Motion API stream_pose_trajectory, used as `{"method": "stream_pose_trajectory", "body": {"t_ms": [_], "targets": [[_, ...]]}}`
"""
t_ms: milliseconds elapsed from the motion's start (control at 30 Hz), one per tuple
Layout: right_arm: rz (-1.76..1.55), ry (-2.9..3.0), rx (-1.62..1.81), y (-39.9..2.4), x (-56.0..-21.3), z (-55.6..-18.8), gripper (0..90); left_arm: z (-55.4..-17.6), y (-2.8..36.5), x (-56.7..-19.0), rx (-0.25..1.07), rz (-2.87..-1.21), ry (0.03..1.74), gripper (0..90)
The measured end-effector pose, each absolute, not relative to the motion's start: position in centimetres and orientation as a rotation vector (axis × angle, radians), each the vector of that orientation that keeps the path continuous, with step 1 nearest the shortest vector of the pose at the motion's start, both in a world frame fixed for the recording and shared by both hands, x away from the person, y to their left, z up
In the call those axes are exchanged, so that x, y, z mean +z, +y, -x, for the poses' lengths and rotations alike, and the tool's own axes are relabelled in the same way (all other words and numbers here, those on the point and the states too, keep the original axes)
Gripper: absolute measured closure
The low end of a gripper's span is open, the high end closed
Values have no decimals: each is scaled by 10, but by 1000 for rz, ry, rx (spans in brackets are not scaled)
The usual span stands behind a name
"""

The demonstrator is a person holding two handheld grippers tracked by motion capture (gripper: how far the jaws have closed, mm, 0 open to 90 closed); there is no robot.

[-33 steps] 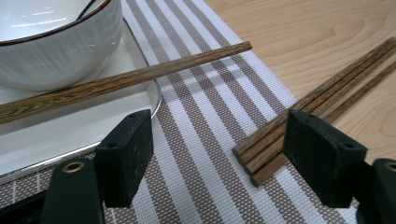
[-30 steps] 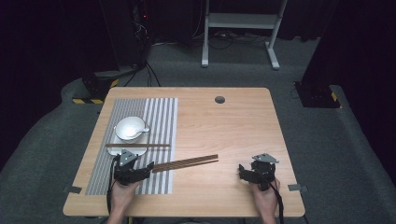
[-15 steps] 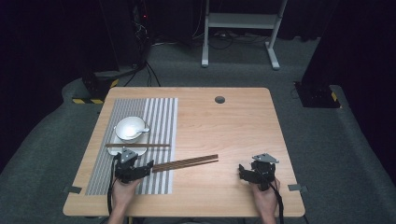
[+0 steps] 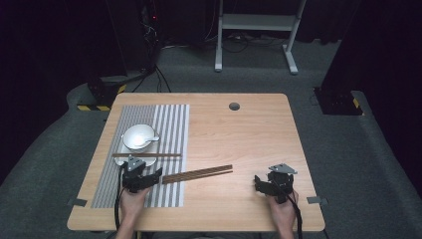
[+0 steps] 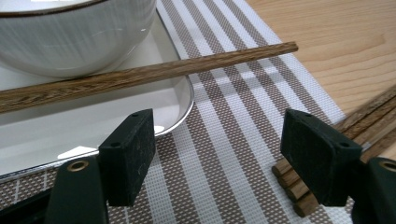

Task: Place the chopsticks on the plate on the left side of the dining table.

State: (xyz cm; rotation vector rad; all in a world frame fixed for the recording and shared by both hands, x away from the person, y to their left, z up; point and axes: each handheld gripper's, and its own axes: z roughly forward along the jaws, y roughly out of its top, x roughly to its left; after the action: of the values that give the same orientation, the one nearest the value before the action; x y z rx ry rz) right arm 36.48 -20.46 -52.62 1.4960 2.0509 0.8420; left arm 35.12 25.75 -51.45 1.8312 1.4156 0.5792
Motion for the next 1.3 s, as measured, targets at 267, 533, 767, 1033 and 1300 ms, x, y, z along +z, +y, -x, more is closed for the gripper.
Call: {"method": "stream_pose_trajectory", "body": {"t_ms": [267,533,767,1033,1300], "targets": [[-1498,2049,841,-204,-526,-365,148,-352,256,-516,608,-1843,1415,272],[-1498,2048,841,-204,-526,-365,148,-351,254,-519,625,-1868,1413,269],[-1497,2049,842,-204,-526,-365,148,-346,258,-524,619,-1850,1435,284],[-1496,2051,844,-204,-526,-365,149,-344,261,-527,641,-1843,1451,265],[-1493,2054,839,-201,-526,-365,135,-344,261,-528,653,-1902,1470,236]]}}
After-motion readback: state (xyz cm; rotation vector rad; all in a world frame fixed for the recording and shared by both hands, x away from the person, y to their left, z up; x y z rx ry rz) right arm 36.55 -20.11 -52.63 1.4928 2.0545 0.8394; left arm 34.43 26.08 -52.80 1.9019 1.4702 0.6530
